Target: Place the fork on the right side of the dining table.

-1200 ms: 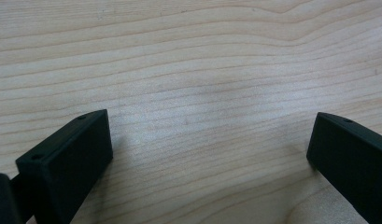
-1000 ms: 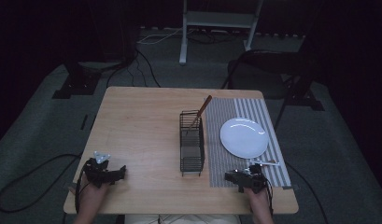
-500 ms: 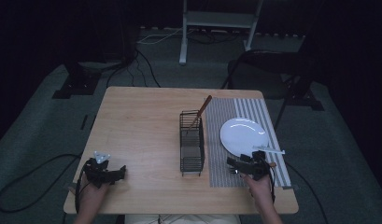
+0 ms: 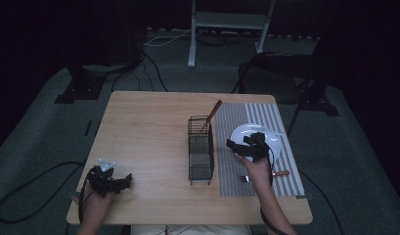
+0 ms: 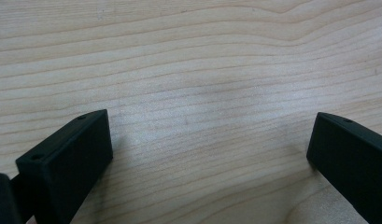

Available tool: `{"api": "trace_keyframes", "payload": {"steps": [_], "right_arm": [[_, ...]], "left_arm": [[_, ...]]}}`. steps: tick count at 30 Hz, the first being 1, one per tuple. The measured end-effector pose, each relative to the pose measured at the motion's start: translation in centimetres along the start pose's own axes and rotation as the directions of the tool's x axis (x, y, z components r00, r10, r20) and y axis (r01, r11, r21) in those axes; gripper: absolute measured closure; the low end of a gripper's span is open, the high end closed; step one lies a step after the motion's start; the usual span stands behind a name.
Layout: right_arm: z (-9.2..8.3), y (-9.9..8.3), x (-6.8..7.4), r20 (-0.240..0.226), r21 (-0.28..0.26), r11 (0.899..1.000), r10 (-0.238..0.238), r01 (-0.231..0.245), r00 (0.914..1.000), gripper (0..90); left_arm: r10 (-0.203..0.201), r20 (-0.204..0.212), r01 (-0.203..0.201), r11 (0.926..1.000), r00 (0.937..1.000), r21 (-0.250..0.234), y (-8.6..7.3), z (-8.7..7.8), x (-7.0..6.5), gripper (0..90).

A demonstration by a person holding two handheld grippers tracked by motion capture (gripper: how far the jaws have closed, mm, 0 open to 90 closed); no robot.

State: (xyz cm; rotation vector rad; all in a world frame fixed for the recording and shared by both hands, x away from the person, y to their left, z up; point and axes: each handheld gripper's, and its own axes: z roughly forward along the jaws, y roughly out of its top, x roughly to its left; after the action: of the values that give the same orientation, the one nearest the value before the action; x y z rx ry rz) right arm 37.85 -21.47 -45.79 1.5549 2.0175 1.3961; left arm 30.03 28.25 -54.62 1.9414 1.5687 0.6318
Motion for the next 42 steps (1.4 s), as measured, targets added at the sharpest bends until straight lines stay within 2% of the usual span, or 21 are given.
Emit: {"api": "trace_keyframes", "payload": {"steps": [8, 12, 18, 19, 20, 23, 26, 27, 28, 29, 30, 31, 32, 33, 34, 35, 37, 38, 39, 40, 42], "right_arm": [[1.7, 2.7, 1.7, 0.009, -0.030, 1.000, -0.008, 0.008, 0.9999, 12.0], [2.7, 4.4, 2.7, -0.007, -0.046, 0.999, -0.011, 0.011, 0.9999, 10.9], [3.9, 5.6, 3.8, -0.034, -0.053, 0.999, -0.003, 0.001, 0.9994, 10.9], [4.6, 6.0, 4.3, -0.038, -0.056, 0.998, -0.006, 0.004, 0.9993, 11.1], [4.8, 6.1, 4.3, -0.037, -0.055, 0.998, -0.006, 0.004, 0.9993, 11.9], [6.0, 6.6, 4.2, 0.007, -0.049, 0.999, 0.004, -0.004, 1.0000, 13.9], [6.8, 7.0, 3.7, 0.014, -0.043, 0.999, 0.015, -0.014, 0.9998, 16.4], [7.6, 7.3, 3.2, 0.012, -0.032, 0.999, 0.024, -0.023, 0.9996, 23.9], [7.9, 7.4, 3.0, -0.004, -0.022, 1.000, 0.022, -0.022, 0.9998, 26.6], [8.2, 7.5, 2.9, 0.001, -0.015, 1.000, 0.016, -0.016, 0.9999, 33.8], [8.2, 7.5, 2.9, 0.001, -0.015, 1.000, 0.016, -0.016, 0.9999, 33.8], [8.5, 7.5, 2.9, 0.002, -0.004, 1.000, 0.002, -0.002, 1.0000, 43.1], [8.5, 7.5, 2.9, 0.002, -0.004, 1.000, 0.002, -0.002, 1.0000, 43.1], [8.6, 7.5, 2.8, -0.005, 0.002, 1.000, 0.005, -0.005, 1.0000, 47.3], [8.5, 7.4, 2.8, -0.036, -0.004, 1.000, 0.012, -0.012, 0.9993, 53.3], [8.5, 7.3, 3.0, -0.043, -0.006, 1.000, -0.001, 0.001, 0.9991, 61.5], [8.3, 7.2, 3.4, -0.044, -0.016, 0.999, -0.030, 0.029, 0.9986, 69.3], [8.3, 7.2, 3.6, -0.055, -0.017, 0.999, -0.047, 0.046, 0.9974, 72.8], [8.3, 7.2, 3.6, -0.055, -0.017, 0.999, -0.047, 0.046, 0.9974, 72.8], [8.2, 7.1, 3.8, -0.048, -0.014, 0.998, -0.067, 0.066, 0.9966, 74.3], [8.2, 7.2, 3.7, -0.059, -0.016, 0.998, -0.065, 0.064, 0.9962, 75.4]], "left_arm": [[-0.001, 0.000, 0.001, 1.0000, 1.0000, 0.000, 0.0, 0.0, 0.0, 0.0], [0.000, 0.000, 0.000, 1.0000, 1.0000, 0.000, 0.0, 0.0, 0.0, 0.0], [0.000, 0.000, 0.000, 1.0000, 1.0000, 0.000, 0.0, 0.0, 0.0, 0.1], [0.000, 0.000, 0.000, 1.0000, 1.0000, 0.000, 0.0, 0.0, 0.0, 0.0], [0.000, 0.000, 0.000, 1.0000, 1.0000, 0.000, 0.0, 0.0, 0.0, 0.0], [0.001, 0.001, -0.001, 1.0000, 1.0000, 0.000, 0.0, 0.0, 0.0, 0.0], [0.002, 0.001, -0.002, 1.0000, 1.0000, 0.000, 0.0, 0.0, 0.0, 0.1], [0.002, 0.002, -0.002, 1.0000, 1.0000, -0.001, 0.0, 0.0, 0.0, 0.0], [0.003, 0.003, -0.003, 1.0000, 1.0000, -0.001, 0.0, 0.0, 0.0, 0.0], [0.003, 0.003, -0.003, 1.0000, 1.0000, -0.001, 0.0, 0.0, 0.0, 0.0], [0.003, 0.003, -0.003, 1.0000, 1.0000, -0.001, 0.0, 0.0, 0.0, 0.0], [0.003, 0.003, -0.003, 1.0000, 1.0000, -0.001, 0.0, 0.0, 0.0, 0.1], [0.003, 0.003, -0.003, 1.0000, 1.0000, -0.001, 0.0, 0.0, 0.0, 0.0], [0.003, 0.003, -0.003, 1.0000, 1.0000, -0.001, 0.0, 0.0, 0.0, 0.0], [0.003, 0.003, -0.003, 1.0000, 1.0000, -0.001, 0.0, 0.0, 0.0, 0.1], [0.003, 0.003, -0.003, 1.0000, 1.0000, -0.001, 0.0, 0.0, 0.0, 0.0], [0.003, 0.003, -0.003, 1.0000, 1.0000, 0.000, 0.0, 0.0, 0.0, 0.0], [0.003, 0.003, -0.003, 1.0000, 1.0000, -0.001, 0.0, 0.0, 0.0, 0.0], [0.003, 0.003, -0.003, 1.0000, 1.0000, -0.001, 0.0, 0.0, 0.0, 0.0], [0.003, 0.003, -0.003, 1.0000, 1.0000, -0.001, 0.0, 0.0, 0.0, 0.0], [0.003, 0.003, -0.003, 1.0000, 1.0000, -0.001, 0.0, 0.0, 0.0, 0.0]]}}
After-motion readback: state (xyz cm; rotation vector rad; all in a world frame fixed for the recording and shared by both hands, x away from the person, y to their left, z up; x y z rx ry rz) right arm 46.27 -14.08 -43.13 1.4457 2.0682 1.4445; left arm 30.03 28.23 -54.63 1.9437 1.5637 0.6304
